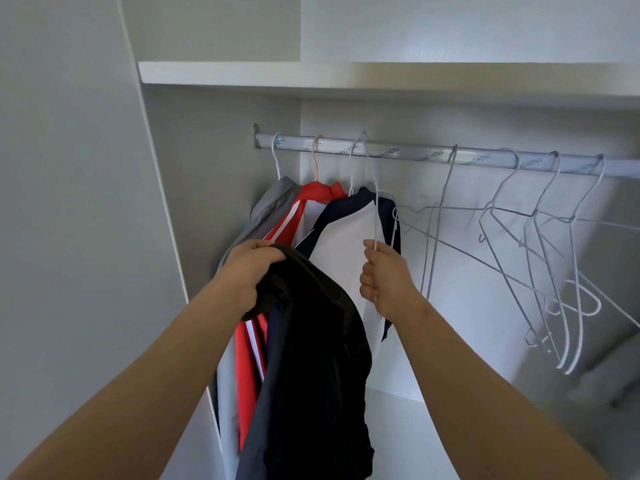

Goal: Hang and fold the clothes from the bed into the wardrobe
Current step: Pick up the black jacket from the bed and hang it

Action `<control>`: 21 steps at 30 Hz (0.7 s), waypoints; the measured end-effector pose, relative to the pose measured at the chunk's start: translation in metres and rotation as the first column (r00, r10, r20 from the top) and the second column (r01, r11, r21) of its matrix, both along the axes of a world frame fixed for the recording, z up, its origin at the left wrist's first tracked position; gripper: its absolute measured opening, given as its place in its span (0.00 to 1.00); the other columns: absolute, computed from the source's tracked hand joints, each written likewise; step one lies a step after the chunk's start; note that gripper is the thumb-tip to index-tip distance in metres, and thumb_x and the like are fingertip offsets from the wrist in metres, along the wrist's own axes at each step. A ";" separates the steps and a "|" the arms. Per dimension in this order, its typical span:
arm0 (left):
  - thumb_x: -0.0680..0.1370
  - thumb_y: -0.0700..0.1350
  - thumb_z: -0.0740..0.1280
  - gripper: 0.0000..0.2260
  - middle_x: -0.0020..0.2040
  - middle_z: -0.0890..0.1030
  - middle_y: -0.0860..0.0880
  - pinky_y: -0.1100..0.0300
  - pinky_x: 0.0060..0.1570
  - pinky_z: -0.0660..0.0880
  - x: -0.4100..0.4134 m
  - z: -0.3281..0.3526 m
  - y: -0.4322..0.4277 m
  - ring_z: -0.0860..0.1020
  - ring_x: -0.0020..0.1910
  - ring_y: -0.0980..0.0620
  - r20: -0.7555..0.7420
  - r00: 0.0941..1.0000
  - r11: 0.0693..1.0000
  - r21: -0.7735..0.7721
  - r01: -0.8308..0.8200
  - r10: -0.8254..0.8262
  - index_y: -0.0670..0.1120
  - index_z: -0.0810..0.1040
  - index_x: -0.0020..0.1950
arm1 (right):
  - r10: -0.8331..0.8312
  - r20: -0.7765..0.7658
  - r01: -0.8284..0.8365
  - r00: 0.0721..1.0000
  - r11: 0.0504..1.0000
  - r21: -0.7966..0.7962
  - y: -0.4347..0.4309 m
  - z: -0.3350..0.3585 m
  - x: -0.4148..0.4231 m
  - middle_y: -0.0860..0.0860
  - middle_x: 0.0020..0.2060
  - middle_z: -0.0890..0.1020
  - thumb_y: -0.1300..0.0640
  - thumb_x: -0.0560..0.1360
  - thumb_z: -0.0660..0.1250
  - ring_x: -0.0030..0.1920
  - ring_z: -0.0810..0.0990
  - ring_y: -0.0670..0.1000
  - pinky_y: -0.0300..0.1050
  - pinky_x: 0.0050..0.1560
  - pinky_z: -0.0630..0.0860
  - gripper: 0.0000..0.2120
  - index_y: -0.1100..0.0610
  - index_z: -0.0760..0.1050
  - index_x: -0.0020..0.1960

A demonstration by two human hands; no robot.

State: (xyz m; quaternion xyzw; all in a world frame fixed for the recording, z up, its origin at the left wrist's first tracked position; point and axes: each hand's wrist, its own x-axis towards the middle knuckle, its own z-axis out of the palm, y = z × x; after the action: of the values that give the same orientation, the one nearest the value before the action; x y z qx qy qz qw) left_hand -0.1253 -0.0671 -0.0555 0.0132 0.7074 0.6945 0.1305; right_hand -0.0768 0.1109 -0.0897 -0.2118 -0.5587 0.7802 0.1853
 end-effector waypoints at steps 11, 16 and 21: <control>0.74 0.37 0.68 0.05 0.37 0.78 0.45 0.63 0.24 0.74 0.032 0.016 -0.041 0.77 0.34 0.49 -0.044 0.996 0.997 0.009 0.078 -0.078 0.46 0.76 0.43 | -0.012 -0.032 0.009 0.999 0.996 -0.088 -0.036 0.048 0.021 0.45 0.17 0.59 0.60 0.81 0.54 0.16 0.55 0.43 0.31 0.16 0.52 0.09 0.52 0.71 0.47; 0.73 0.37 0.68 0.05 0.37 0.79 0.46 0.65 0.22 0.72 0.041 0.016 -0.050 0.78 0.34 0.50 -0.059 0.990 0.992 0.019 0.127 -0.126 0.46 0.77 0.44 | -0.027 -0.031 0.027 0.999 0.999 -0.026 -0.052 0.026 0.052 0.45 0.17 0.60 0.60 0.80 0.54 0.17 0.56 0.43 0.31 0.18 0.54 0.09 0.52 0.72 0.49; 0.73 0.37 0.68 0.05 0.41 0.80 0.44 0.60 0.31 0.74 0.046 0.006 -0.053 0.79 0.39 0.47 -0.065 0.986 0.988 0.011 0.155 -0.154 0.46 0.78 0.44 | -0.057 0.026 0.057 0.998 0.998 0.007 -0.065 -0.008 0.091 0.45 0.18 0.60 0.58 0.78 0.60 0.17 0.56 0.43 0.34 0.18 0.55 0.06 0.54 0.72 0.43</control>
State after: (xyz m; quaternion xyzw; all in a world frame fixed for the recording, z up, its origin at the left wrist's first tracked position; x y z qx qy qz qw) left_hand -0.0792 -0.1199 -0.0499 0.0915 0.7024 0.6873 0.1613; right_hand 0.0143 0.0460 -0.0976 -0.2374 -0.5573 0.7699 0.2006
